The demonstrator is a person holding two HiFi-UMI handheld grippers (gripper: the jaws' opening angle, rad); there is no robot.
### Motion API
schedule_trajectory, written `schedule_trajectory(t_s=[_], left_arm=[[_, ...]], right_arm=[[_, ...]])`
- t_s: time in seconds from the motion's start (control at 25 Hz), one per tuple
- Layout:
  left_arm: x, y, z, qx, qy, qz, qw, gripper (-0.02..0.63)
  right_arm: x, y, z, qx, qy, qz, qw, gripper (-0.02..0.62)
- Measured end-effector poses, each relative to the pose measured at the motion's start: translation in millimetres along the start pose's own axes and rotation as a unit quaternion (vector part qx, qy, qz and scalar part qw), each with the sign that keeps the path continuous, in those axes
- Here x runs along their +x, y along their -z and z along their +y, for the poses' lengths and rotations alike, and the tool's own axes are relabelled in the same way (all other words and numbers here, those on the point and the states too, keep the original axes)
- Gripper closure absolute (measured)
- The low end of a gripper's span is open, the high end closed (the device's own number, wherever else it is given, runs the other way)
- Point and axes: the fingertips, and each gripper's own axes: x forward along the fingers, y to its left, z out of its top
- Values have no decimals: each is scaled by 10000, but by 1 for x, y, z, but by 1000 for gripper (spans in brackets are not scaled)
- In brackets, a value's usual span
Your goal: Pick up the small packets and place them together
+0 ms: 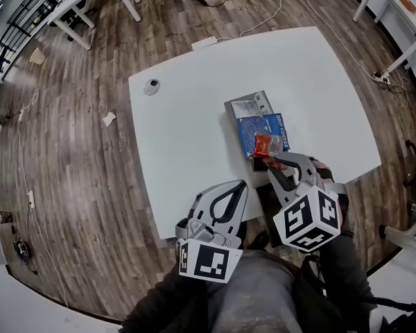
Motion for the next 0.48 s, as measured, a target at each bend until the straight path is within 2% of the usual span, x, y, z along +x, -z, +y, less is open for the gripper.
schedule_trajectory(t_s=[0.16, 0.32, 0.4, 0.44, 0.48], left_arm=[[-13, -11, -28, 226, 39, 5, 9997, 602], [-28, -30, -61, 417, 21, -167, 9990, 603], [-34, -48, -73, 500, 12, -378, 9980, 603], [-37, -56, -80, 391, 44, -481, 9981, 603], [-40, -63, -86, 120, 96, -552, 9984, 603]], right_arm=[[-35, -2, 17, 381, 30, -534, 9978, 528], [-77, 5, 37, 777, 187, -1109, 9906, 528], [-99, 6, 45, 1134, 228, -1531, 9814, 528], [-111, 6, 50, 1357, 231, -1791, 9742, 528], [-124, 5, 54, 1595, 248, -2100, 9643, 528]])
